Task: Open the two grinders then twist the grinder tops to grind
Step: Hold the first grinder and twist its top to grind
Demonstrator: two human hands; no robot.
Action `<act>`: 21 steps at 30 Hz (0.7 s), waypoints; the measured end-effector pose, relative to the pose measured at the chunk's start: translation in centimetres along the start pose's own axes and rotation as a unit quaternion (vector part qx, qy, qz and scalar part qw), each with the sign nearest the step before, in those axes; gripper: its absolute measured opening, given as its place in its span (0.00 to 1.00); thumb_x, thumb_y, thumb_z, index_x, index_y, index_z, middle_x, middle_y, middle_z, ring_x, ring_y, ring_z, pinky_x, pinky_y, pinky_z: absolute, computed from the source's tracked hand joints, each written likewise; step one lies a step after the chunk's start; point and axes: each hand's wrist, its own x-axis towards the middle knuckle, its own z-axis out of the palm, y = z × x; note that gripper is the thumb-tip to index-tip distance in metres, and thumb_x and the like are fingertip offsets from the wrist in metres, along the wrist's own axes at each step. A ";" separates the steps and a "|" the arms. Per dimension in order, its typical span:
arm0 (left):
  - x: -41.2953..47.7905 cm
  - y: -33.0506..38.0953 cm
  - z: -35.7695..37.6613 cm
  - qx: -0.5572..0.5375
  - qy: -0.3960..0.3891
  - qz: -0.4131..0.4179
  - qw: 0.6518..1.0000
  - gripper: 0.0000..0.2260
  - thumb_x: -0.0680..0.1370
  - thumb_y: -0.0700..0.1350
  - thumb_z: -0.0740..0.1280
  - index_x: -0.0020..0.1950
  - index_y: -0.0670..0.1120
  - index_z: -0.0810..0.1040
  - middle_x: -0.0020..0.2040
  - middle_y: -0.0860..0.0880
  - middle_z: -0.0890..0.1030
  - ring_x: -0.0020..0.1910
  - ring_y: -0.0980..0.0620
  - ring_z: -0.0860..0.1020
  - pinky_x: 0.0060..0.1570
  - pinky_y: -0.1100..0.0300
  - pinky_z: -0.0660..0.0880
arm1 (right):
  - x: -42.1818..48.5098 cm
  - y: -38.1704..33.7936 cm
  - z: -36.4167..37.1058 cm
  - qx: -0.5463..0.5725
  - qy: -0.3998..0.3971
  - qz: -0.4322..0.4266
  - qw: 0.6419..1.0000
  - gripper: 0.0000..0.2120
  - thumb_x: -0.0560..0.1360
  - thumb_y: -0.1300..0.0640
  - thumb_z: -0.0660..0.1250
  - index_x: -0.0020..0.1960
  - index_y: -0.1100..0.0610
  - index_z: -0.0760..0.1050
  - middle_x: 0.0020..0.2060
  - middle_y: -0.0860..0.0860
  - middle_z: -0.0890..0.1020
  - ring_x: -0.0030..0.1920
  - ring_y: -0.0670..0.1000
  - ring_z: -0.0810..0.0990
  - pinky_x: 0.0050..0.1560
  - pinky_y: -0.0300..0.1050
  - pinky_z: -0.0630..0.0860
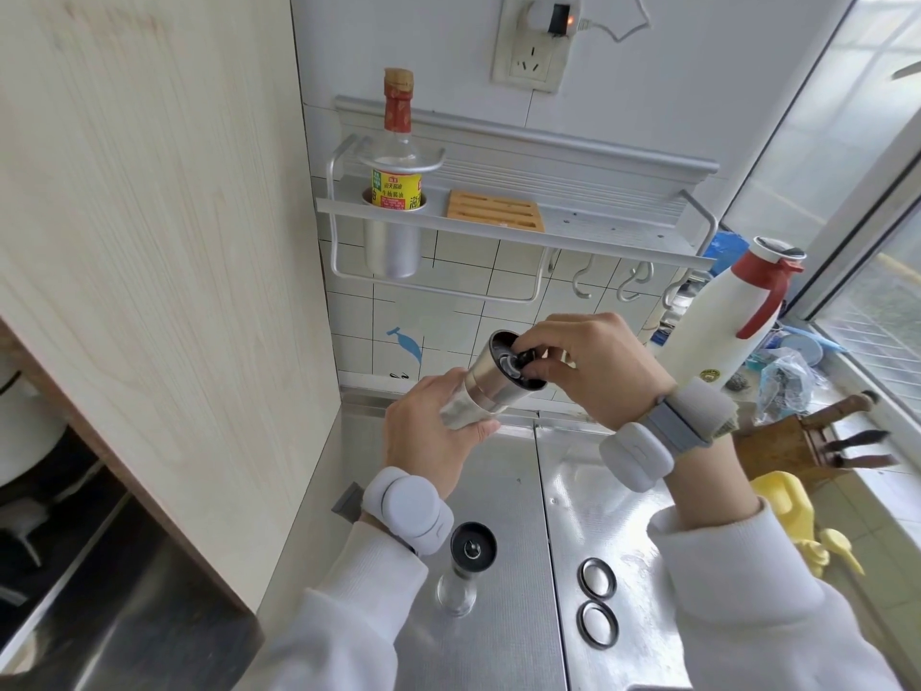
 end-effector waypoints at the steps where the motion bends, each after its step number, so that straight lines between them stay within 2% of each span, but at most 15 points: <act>1: 0.0 0.0 0.0 0.000 -0.001 -0.001 1.000 0.14 0.64 0.47 0.77 0.47 0.50 0.79 0.39 0.54 0.79 0.37 0.58 0.74 0.38 0.74 0.65 | 0.0 0.0 0.0 0.009 0.003 0.004 1.000 0.08 0.70 0.61 0.69 0.49 0.56 0.80 0.41 0.52 0.82 0.38 0.51 0.78 0.45 0.49 0.76; 5: 0.0 -0.1 -0.1 -0.005 -0.002 -0.003 1.000 0.14 0.64 0.47 0.77 0.47 0.50 0.79 0.40 0.53 0.80 0.39 0.54 0.76 0.39 0.71 0.67 | 0.0 -0.1 0.1 0.057 0.013 0.033 0.998 0.05 0.70 0.61 0.69 0.46 0.55 0.80 0.41 0.49 0.79 0.36 0.44 0.76 0.41 0.34 0.71; 9: 0.0 0.0 0.0 0.000 0.001 -0.004 1.000 0.15 0.64 0.47 0.77 0.47 0.49 0.80 0.40 0.53 0.80 0.38 0.53 0.76 0.38 0.72 0.67 | 0.0 -0.3 0.0 0.102 0.009 0.067 0.993 0.06 0.71 0.60 0.69 0.47 0.53 0.80 0.40 0.48 0.80 0.37 0.44 0.77 0.41 0.34 0.72; 14: 0.0 0.2 0.0 0.000 0.005 -0.005 1.000 0.15 0.63 0.46 0.78 0.47 0.48 0.80 0.38 0.54 0.78 0.37 0.54 0.74 0.37 0.75 0.65 | -0.2 -0.3 0.1 0.139 0.012 0.081 0.987 0.06 0.70 0.60 0.69 0.44 0.51 0.79 0.37 0.49 0.82 0.35 0.48 0.76 0.41 0.40 0.75; 21: -0.2 0.3 0.0 -0.004 0.004 -0.004 1.000 0.16 0.63 0.46 0.78 0.48 0.49 0.80 0.39 0.54 0.78 0.38 0.53 0.74 0.39 0.71 0.67 | -0.2 -0.1 0.5 0.125 0.043 0.080 0.988 0.09 0.69 0.59 0.71 0.50 0.54 0.82 0.42 0.50 0.81 0.35 0.46 0.77 0.42 0.36 0.73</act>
